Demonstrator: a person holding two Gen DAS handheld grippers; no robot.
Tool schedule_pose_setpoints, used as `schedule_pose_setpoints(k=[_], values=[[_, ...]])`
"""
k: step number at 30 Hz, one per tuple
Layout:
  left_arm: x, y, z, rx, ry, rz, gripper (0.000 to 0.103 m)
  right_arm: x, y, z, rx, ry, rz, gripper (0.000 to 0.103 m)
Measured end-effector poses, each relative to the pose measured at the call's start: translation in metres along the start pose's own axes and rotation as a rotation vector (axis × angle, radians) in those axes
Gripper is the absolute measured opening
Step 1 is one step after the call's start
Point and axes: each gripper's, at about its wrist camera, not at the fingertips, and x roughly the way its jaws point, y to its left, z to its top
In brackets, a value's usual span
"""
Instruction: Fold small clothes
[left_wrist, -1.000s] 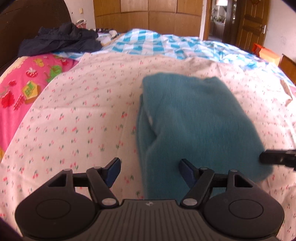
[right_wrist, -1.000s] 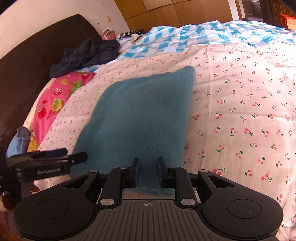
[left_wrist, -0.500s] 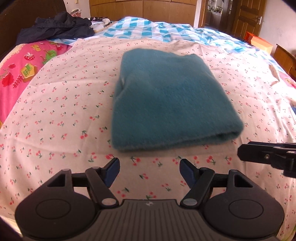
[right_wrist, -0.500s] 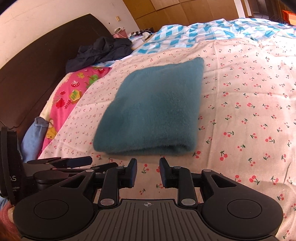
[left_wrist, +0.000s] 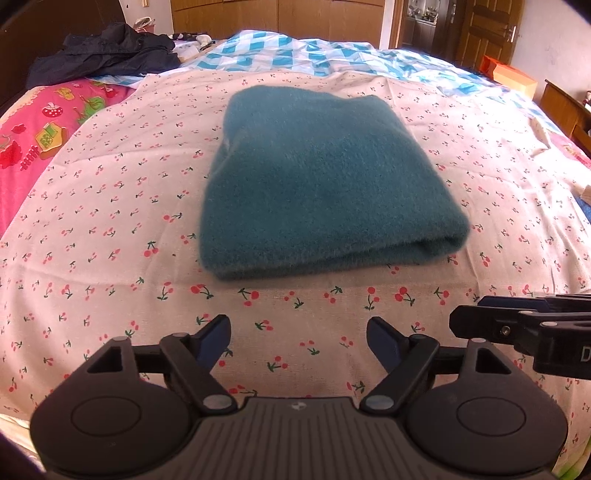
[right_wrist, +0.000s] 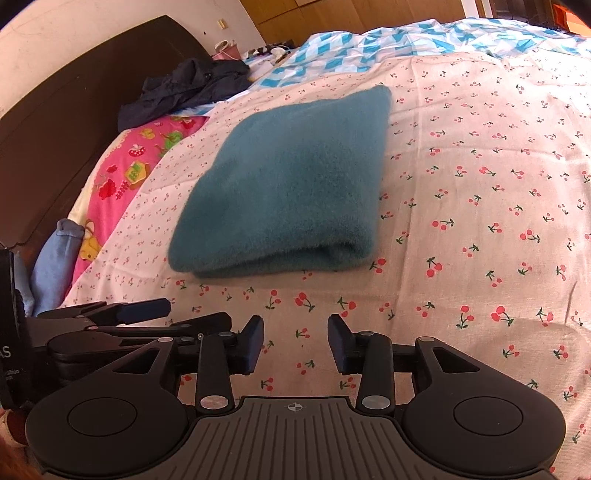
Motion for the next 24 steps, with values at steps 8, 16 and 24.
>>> schedule_pose_setpoints(k=[8, 16, 24], values=[[0.002, -0.002, -0.002, 0.002, 0.013, 0.006, 0.088, 0.001, -0.002, -0.002, 0.009, -0.004, -0.014, 0.043], [0.006, 0.003, -0.001, -0.017, 0.040, -0.014, 0.093, 0.006, 0.001, -0.006, 0.007, 0.011, -0.024, 0.045], [0.004, 0.002, -0.003, -0.028, 0.031, 0.001, 0.095, 0.015, 0.003, -0.008, -0.004, 0.026, -0.079, 0.046]])
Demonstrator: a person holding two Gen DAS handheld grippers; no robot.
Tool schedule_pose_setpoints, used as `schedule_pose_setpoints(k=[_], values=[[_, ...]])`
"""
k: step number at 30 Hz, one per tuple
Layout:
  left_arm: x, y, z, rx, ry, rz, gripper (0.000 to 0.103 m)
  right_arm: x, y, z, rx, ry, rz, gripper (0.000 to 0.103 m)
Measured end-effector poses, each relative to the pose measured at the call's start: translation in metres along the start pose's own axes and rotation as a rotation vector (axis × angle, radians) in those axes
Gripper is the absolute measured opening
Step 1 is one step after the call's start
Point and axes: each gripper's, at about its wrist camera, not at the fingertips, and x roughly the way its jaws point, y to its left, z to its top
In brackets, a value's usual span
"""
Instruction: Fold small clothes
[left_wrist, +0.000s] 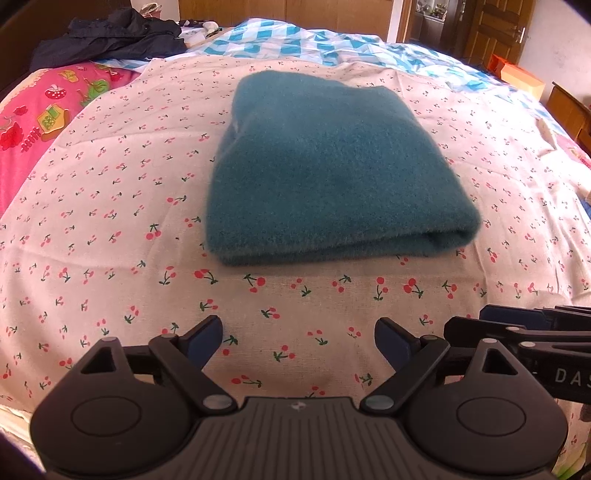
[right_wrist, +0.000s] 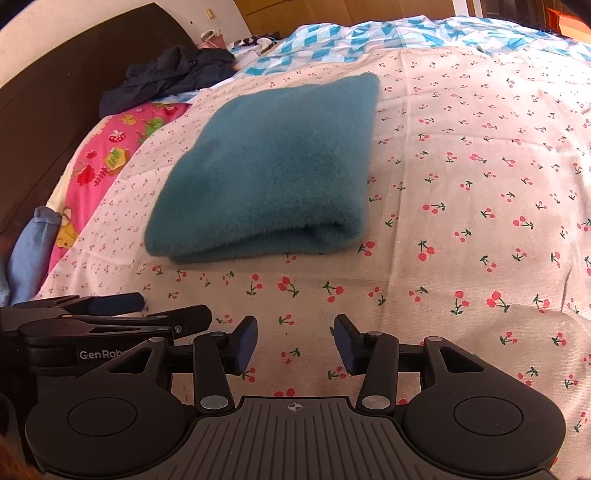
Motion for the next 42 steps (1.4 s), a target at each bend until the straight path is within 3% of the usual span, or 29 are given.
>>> schedule_pose_setpoints(k=[12, 29, 42], values=[[0.0012, -0.0028, 0.0014, 0.033, 0.006, 0.029, 0.099, 0.0082, -0.0033, 0.0007, 0.011, 0.012, -0.036, 0.052], [0.0079, 0.0053, 0.0038, -0.002, 0.061, -0.031, 0.099, 0.0094, -0.0012, 0.0043, 0.013, 0.018, -0.072, 0.053], [0.0057, 0.0061, 0.0022, -0.012, 0.045, 0.003, 0.098, 0.0110, 0.0022, 0.0036, 0.011, 0.031, -0.086, 0.056]])
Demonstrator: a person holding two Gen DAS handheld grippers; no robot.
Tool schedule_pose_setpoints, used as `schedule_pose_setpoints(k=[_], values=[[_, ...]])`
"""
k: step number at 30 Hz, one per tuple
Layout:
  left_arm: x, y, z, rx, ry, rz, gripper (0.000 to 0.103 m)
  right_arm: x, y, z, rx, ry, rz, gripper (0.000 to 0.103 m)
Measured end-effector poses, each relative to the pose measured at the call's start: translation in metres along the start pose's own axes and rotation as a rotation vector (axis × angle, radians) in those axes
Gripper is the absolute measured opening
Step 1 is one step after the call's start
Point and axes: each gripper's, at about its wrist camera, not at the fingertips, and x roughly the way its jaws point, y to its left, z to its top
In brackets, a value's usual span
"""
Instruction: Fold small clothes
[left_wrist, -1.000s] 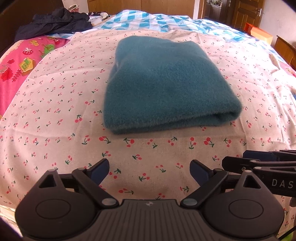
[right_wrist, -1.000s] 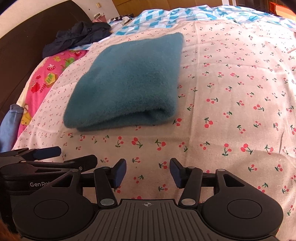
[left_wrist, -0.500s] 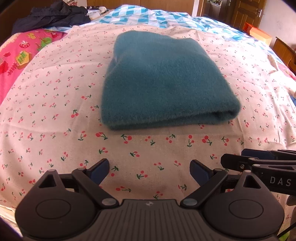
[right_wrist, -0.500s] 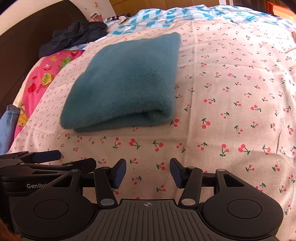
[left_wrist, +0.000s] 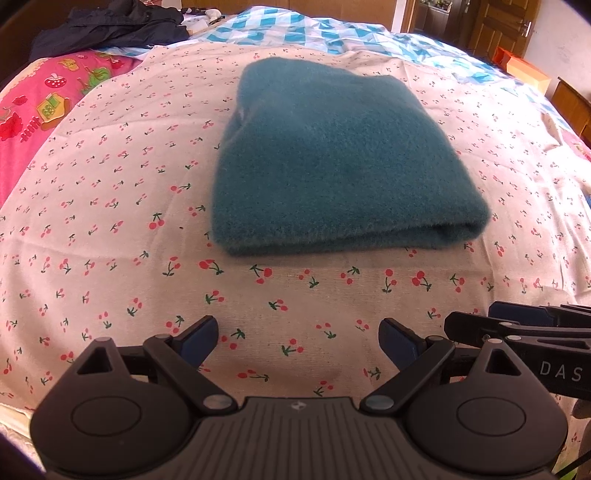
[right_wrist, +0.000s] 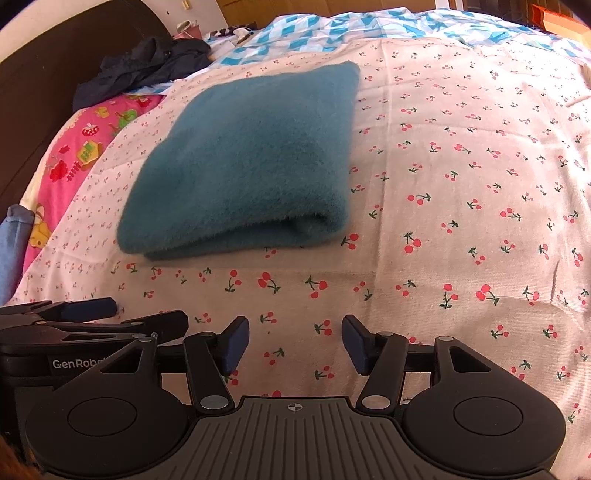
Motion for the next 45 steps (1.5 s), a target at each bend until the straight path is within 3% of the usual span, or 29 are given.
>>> schedule_pose_setpoints(k=[45], values=[[-0.0011, 0.0010, -0.0001, -0.007, -0.006, 0.023, 0.099, 0.0015, 0.0024, -0.0001, 0.004, -0.001, -0.010, 0.060]])
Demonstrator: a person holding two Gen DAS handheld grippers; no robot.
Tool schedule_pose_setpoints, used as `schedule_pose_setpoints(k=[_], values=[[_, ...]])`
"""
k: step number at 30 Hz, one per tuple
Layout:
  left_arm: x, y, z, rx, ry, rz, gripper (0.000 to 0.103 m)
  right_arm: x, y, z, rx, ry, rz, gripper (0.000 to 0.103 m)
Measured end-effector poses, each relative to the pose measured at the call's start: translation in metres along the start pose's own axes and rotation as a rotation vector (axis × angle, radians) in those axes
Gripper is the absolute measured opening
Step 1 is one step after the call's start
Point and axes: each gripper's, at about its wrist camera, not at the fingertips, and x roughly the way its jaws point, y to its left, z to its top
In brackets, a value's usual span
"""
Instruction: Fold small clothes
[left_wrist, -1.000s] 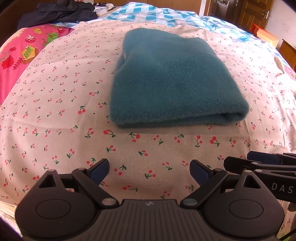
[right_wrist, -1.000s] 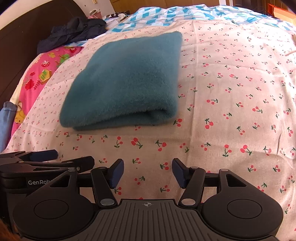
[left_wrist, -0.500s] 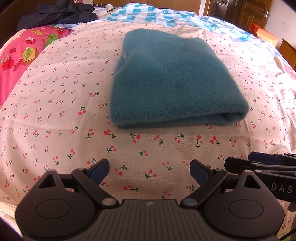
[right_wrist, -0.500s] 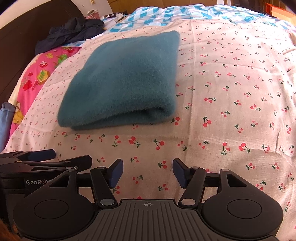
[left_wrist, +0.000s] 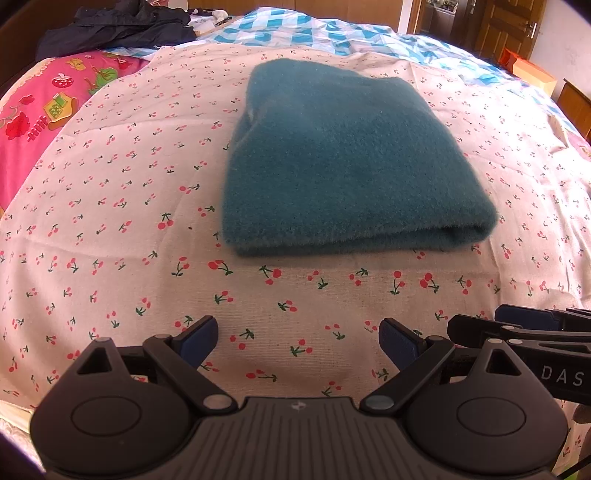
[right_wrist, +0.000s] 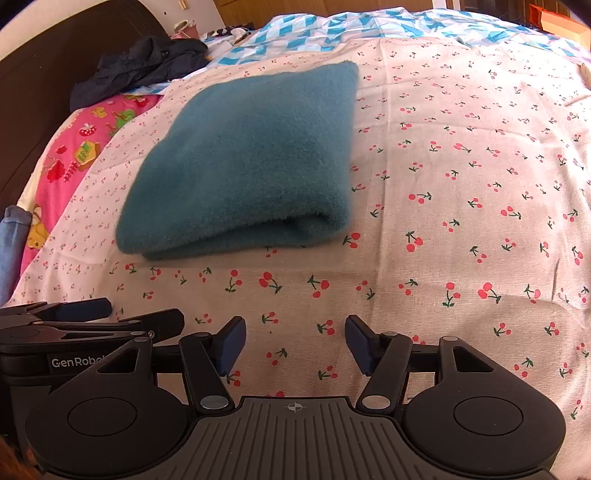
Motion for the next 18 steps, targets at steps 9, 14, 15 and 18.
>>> schedule_pose_setpoints(k=[9, 14, 15, 18], values=[[-0.0015, 0.0014, -0.0002, -0.009, -0.007, -0.005, 0.099, -0.0022, 0.0007, 0.0002, 0.004, -0.007, 0.015, 0.060], [-0.0019, 0.0034, 0.0000, -0.019, -0.009, -0.015, 0.099, -0.0027, 0.0017, 0.0002, 0.005, -0.016, 0.022, 0.060], [-0.0019, 0.0038, 0.0000, -0.021, -0.010, -0.016, 0.099, -0.0028, 0.0021, 0.0001, 0.004, -0.017, 0.023, 0.060], [-0.0018, 0.0045, 0.0000, -0.025, -0.012, -0.017, 0.099, -0.0026, 0.0025, 0.0000, 0.004, -0.018, 0.024, 0.060]])
